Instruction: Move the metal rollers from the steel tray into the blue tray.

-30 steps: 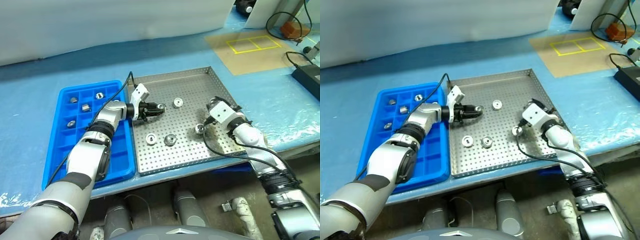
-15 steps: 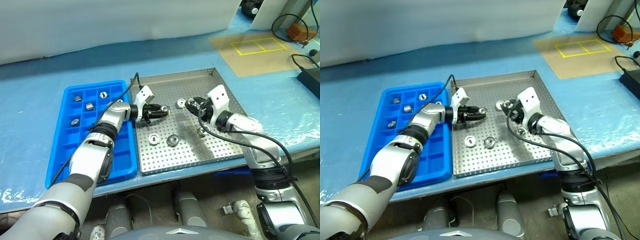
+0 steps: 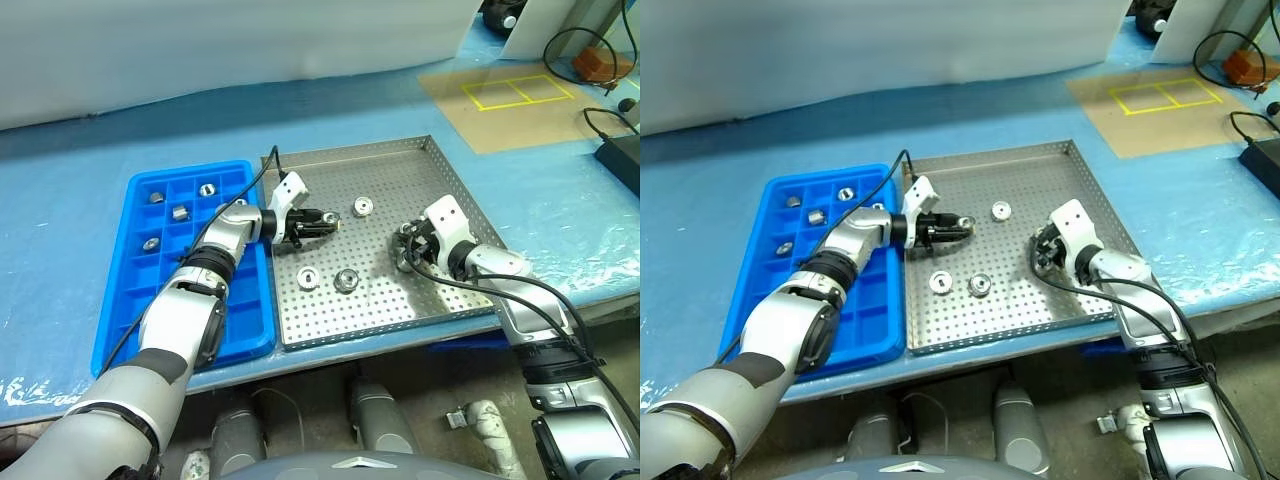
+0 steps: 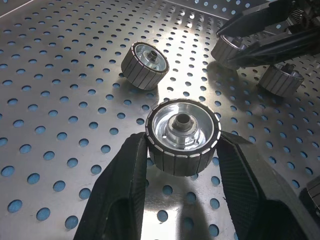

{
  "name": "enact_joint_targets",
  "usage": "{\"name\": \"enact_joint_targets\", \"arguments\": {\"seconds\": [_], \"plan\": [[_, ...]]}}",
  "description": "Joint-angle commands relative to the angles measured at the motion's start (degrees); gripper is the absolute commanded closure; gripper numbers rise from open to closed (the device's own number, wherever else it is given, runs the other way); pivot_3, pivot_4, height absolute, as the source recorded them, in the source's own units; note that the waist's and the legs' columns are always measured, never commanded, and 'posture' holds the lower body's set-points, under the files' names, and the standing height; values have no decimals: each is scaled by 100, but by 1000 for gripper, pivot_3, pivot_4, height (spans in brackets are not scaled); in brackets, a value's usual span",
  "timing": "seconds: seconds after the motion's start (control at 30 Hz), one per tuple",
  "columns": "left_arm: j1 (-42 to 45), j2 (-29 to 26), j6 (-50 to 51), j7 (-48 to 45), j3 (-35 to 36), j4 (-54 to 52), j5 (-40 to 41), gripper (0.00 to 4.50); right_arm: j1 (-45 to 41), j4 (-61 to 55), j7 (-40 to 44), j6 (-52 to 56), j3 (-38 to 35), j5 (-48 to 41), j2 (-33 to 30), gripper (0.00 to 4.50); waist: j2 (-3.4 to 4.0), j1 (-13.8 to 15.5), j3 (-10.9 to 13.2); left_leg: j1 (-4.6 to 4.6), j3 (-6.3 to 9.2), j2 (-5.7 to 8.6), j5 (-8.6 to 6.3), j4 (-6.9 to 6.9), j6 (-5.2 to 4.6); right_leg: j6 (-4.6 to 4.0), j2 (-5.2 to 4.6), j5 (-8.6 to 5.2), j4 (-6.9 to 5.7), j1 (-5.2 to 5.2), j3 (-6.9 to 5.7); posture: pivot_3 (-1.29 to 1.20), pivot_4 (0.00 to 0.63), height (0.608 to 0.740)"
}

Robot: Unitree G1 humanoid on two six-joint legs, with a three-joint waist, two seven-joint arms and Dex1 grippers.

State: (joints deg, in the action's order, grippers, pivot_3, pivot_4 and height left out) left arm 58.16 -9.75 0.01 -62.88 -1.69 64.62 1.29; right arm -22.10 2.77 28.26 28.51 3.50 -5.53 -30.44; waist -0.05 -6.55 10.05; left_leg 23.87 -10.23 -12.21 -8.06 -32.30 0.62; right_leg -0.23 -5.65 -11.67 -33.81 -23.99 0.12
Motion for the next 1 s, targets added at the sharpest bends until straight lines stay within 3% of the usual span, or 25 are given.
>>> {"name": "enact_joint_targets", "arguments": {"seconds": [0.03, 0.13, 0.27, 0.6, 1.0], "plan": [[-185, 2, 28, 80, -4, 20, 10, 2661, -267, 178, -320, -321, -223, 109, 158, 2807, 2, -6, -1, -1, 0, 0, 0, 0, 0, 0, 0, 0, 0, 0, 0, -466, 150, 740], [-235, -13, 32, 36, -18, -43, 20, 2661, -323, 317, -400, -464, -220, 210, 180, 2807, 2, 1, -1, -1, 0, 1, 0, 0, 0, 0, 0, 0, -1, 0, 0, -462, 150, 740], [-273, -53, 5, 26, -69, -83, -34, 2661, -316, 225, -310, -527, -223, 177, 182, 1558, 3, -3, -2, -2, 0, 1, 0, 1, -1, 0, -1, 0, 0, 0, 0, -461, 150, 740], [-376, -113, -354, 112, -594, 24, -546, 2661, -338, -164, -275, -355, -404, -60, 310, 1558, 9, -14, -6, -5, -1, 0, 0, 1, -1, 0, 0, 0, -1, 1, 0, -476, 150, 740], [-501, -206, -530, -518, -889, -63, -640, 2661, -315, -227, -305, -326, -545, -102, 336, 1558, 22, -58, -14, -26, -9, -6, -1, 16, 0, 1, 8, -1, 3, 9, 1, -486, 150, 740]]}}
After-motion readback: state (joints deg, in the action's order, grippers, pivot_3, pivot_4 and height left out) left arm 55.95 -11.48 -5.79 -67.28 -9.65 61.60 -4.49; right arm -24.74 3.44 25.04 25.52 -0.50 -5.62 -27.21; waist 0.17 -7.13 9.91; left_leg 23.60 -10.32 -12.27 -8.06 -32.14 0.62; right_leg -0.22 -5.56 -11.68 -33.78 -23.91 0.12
